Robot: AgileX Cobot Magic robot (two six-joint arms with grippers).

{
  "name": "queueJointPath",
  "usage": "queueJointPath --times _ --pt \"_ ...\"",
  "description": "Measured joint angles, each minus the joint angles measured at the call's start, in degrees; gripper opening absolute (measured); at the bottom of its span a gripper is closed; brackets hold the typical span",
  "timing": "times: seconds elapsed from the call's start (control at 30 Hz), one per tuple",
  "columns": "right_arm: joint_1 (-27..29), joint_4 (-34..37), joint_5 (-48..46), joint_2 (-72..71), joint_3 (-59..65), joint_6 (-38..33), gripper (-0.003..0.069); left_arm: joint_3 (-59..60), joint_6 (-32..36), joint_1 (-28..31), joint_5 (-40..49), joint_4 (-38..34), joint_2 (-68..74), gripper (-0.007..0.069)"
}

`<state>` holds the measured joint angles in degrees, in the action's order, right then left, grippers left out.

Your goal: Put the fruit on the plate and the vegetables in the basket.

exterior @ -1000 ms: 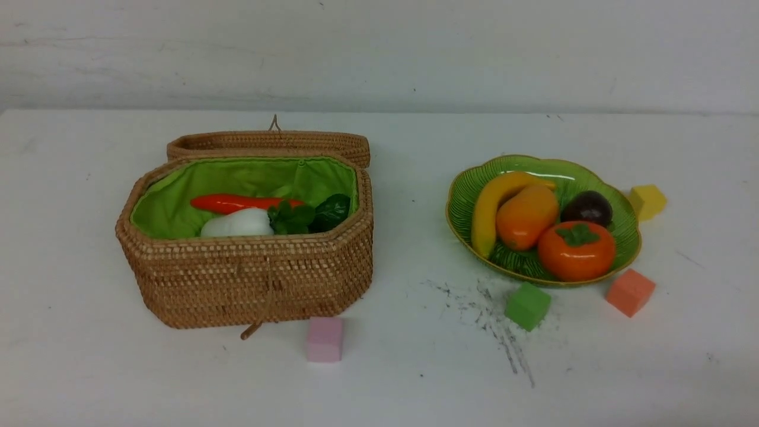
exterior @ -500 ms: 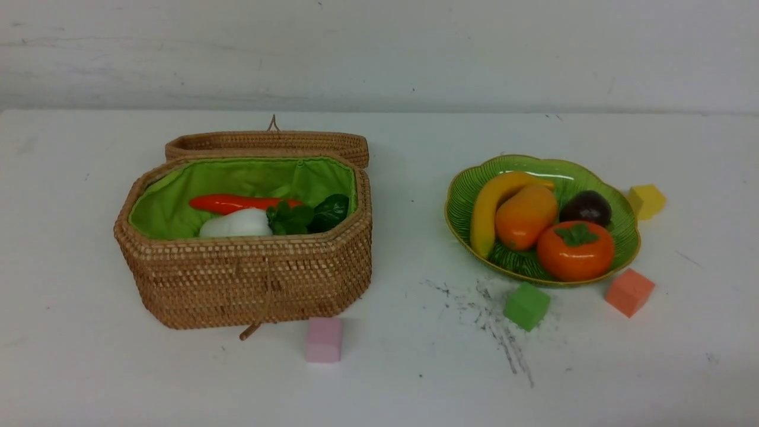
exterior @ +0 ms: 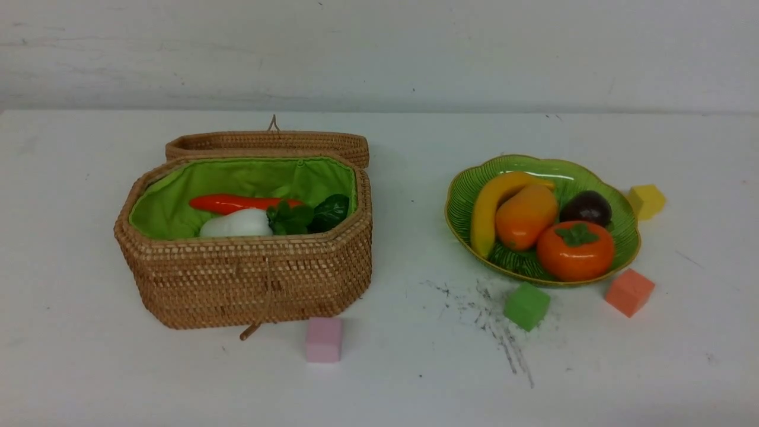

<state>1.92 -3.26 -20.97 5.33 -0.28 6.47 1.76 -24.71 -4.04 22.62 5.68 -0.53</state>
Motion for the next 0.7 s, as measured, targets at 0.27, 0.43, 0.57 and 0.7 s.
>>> queueJointPath --times 0.27,0.43,0.57,0.7 --pt "0.0 -0.2 -0.8 -5.9 1.1 0.0 0.0049 0.0 0.0 0.1 0.0 0.1 0.0 0.0023" --pt "0.0 -0.2 -0.8 -5.9 1.1 0.0 0.0056 0.0 0.0 0.1 0.0 0.2 0.0 0.0026" --pt "0.0 -0.2 -0.9 -5.9 1.1 0.0 0.0061 0.0 0.0 0.1 0.0 0.2 0.0 0.0027" --pt "0.0 -0.2 -0.9 -5.9 1.1 0.0 0.0067 0.0 0.0 0.1 0.0 0.2 0.0 0.0031"
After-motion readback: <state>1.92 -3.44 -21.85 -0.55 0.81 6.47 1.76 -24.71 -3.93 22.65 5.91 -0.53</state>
